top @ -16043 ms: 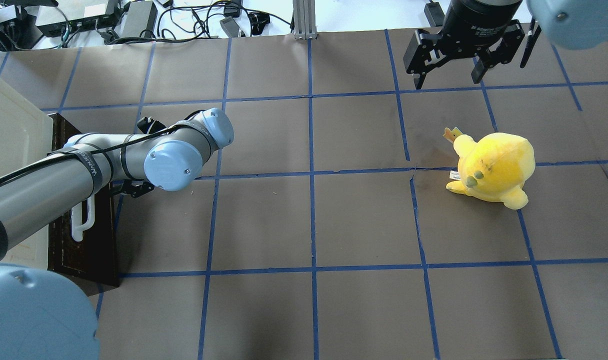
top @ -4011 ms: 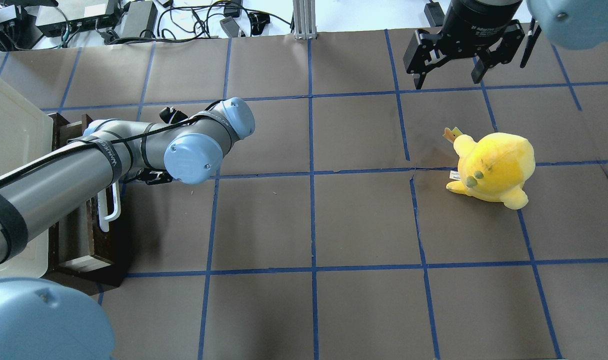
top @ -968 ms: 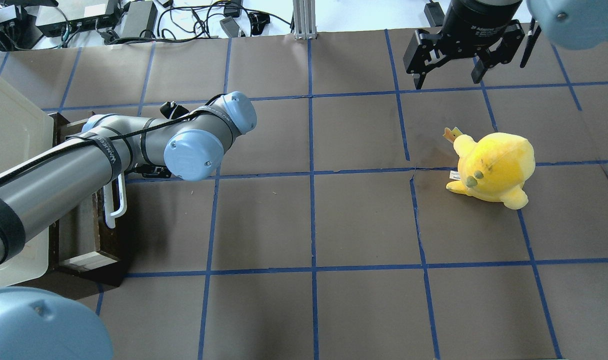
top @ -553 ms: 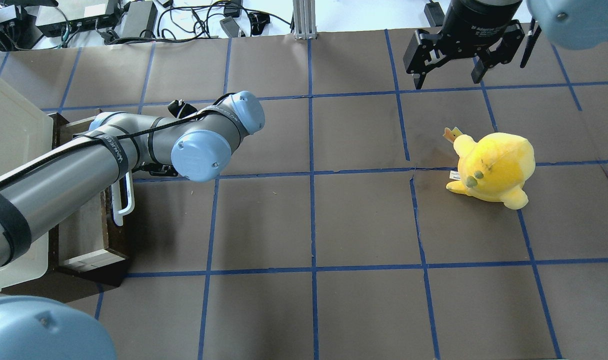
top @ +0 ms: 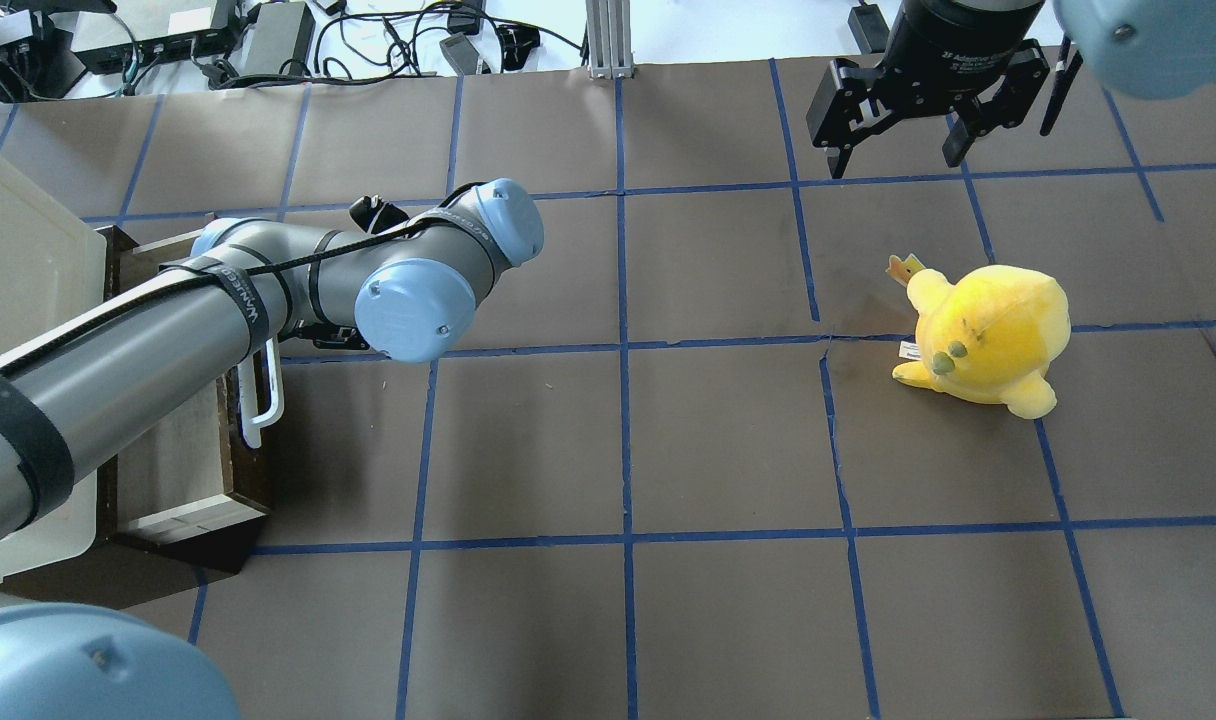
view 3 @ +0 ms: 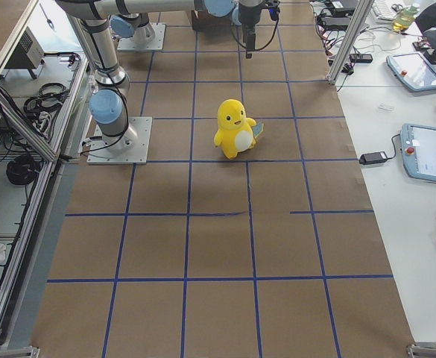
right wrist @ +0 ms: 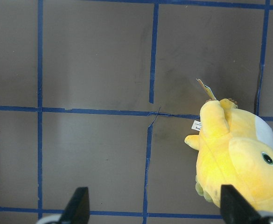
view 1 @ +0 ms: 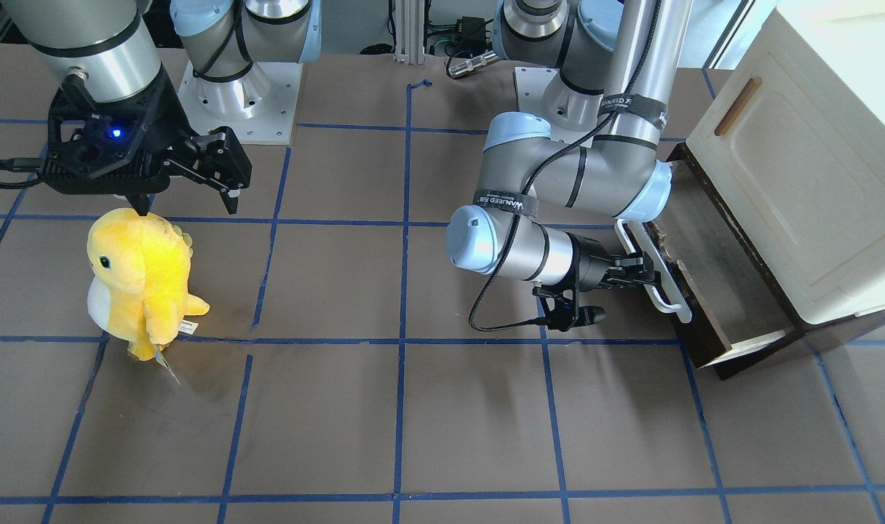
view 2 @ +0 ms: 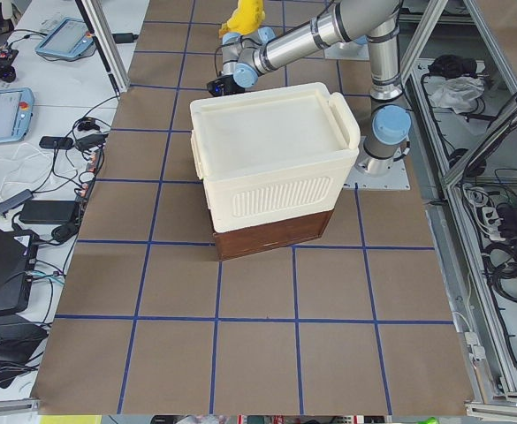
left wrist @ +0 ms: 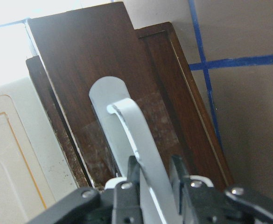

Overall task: Pull drawer sideways
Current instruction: 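Keep pulling the drawer open with the left gripper toward the table center, then open the left gripper and lift it off the handle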

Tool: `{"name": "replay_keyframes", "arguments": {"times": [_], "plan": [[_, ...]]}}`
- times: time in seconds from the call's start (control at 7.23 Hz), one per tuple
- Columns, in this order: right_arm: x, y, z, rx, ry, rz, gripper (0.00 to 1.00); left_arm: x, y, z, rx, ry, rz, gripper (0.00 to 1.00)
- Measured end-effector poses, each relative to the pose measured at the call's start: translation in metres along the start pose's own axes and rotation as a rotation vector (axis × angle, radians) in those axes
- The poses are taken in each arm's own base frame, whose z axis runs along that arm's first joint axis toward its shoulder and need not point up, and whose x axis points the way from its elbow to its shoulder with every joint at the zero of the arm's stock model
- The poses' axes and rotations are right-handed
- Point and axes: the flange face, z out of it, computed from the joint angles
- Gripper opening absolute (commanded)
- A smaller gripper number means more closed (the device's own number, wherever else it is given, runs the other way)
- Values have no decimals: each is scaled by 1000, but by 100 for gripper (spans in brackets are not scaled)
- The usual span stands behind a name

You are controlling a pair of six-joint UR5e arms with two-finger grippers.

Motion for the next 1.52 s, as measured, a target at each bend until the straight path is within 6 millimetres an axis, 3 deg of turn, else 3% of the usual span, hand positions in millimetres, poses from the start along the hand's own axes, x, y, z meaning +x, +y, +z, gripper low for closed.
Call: {"name": "replay_keyframes", "arguments": {"times": [0.28, 0.69, 0.83, 1.11, 1.38, 1.52], "plan": [[0, 0, 0, 0, 0, 0, 100, 2, 2, 1, 1, -7, 7, 84], [0, 0, 0, 0, 0, 0, 100, -10, -1, -12, 10, 71, -34, 85], [0, 0, 0, 0, 0, 0, 100, -27, -5, -32, 21, 195, -72, 93], [0, 0, 0, 0, 0, 0, 100, -78, -2, -76, 80, 479, -108, 95], [0, 0, 0, 0, 0, 0, 100, -145, 29, -111, 180, 698, -146, 95], [0, 0, 0, 0, 0, 0, 100, -177, 48, -114, 203, 826, -182, 95]]}}
